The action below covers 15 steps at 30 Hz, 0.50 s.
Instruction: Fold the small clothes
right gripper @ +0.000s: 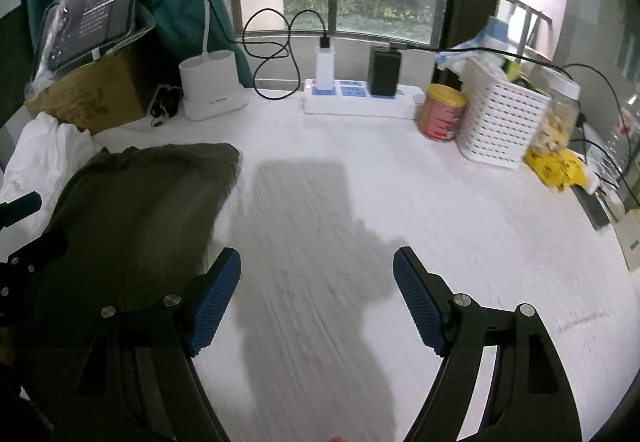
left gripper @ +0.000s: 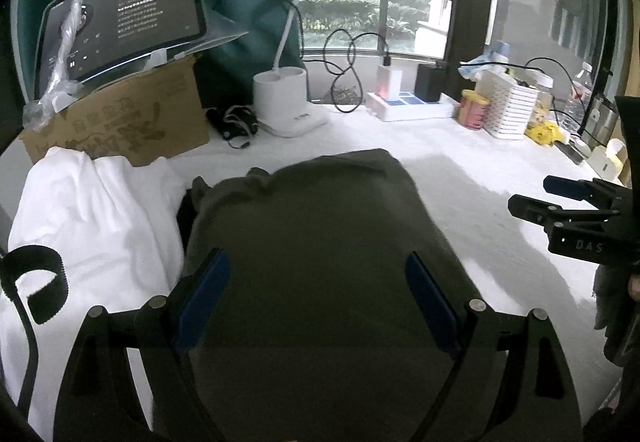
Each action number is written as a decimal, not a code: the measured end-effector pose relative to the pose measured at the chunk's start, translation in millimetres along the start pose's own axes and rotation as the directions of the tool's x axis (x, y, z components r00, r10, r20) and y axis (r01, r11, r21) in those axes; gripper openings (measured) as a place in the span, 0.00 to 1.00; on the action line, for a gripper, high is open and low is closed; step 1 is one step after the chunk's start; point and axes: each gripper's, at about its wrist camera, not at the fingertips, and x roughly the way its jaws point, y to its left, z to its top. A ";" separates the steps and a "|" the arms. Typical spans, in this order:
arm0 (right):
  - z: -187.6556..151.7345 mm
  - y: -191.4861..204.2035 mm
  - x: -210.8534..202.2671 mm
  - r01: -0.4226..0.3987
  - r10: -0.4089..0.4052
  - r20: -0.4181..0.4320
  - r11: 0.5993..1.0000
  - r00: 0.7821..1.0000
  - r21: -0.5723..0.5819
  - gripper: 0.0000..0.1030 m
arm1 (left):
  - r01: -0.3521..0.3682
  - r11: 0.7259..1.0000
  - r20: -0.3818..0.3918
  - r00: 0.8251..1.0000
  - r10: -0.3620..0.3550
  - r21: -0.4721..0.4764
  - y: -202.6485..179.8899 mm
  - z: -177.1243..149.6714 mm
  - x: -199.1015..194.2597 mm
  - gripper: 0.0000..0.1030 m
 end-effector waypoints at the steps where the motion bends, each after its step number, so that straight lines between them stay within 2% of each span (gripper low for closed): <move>1: -3.6 -2.2 -4.7 -0.003 0.003 0.004 1.000 1.000 0.001 0.79 | 0.008 1.000 0.004 1.000 -0.008 0.000 -4.5 -2.2 -3.5 0.86; 15: -45.0 -37.0 -66.3 0.050 -0.052 0.049 0.998 0.997 0.039 0.79 | 0.079 0.997 0.066 0.995 -0.080 0.011 -50.4 -16.0 -40.8 0.86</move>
